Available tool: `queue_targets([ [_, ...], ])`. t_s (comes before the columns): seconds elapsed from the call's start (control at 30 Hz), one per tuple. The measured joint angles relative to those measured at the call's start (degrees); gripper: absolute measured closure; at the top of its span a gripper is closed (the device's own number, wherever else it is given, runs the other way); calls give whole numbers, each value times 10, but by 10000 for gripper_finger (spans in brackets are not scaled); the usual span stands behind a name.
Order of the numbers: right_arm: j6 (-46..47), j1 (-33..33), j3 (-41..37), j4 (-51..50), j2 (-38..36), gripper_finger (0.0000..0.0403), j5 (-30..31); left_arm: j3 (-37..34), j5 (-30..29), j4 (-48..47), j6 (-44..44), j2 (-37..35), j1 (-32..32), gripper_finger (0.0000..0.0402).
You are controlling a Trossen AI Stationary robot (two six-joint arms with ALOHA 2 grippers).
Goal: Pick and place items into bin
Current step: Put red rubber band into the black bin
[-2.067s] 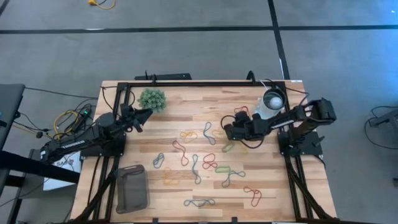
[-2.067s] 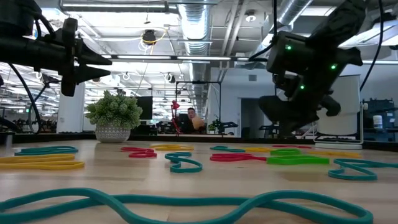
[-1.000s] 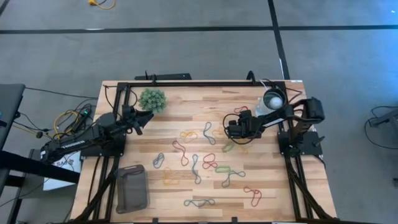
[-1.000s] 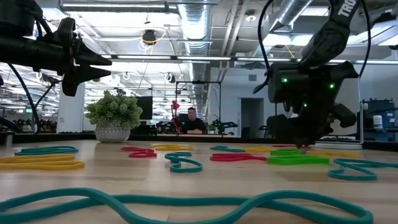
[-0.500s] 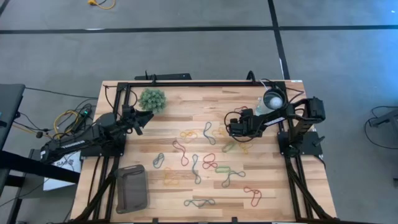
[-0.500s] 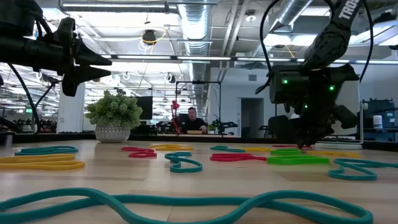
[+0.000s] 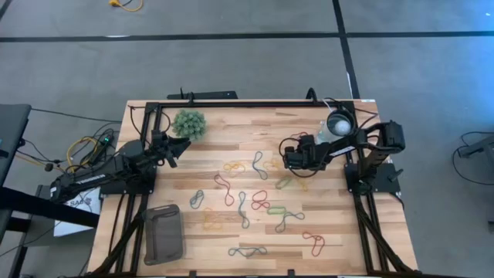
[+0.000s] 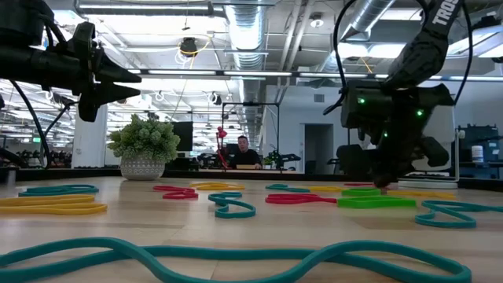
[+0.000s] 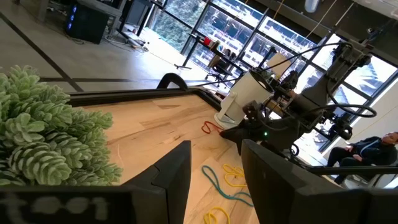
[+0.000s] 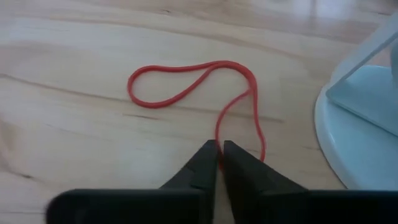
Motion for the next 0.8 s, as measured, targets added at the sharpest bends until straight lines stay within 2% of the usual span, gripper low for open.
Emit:
queue_targets([
  [0.23,-23,32,-1,25,0,399,22,0,0,0,0,0,0,270],
  [0.37,-48,65,16,37,-18,400,-2,0,0,0,0,0,0,270],
  [0.67,-266,154,60,195,-90,402,66,0,1,1,-4,0,0,270],
  [0.8,-382,179,75,268,-116,402,72,-2,35,4,-4,0,-3,270],
])
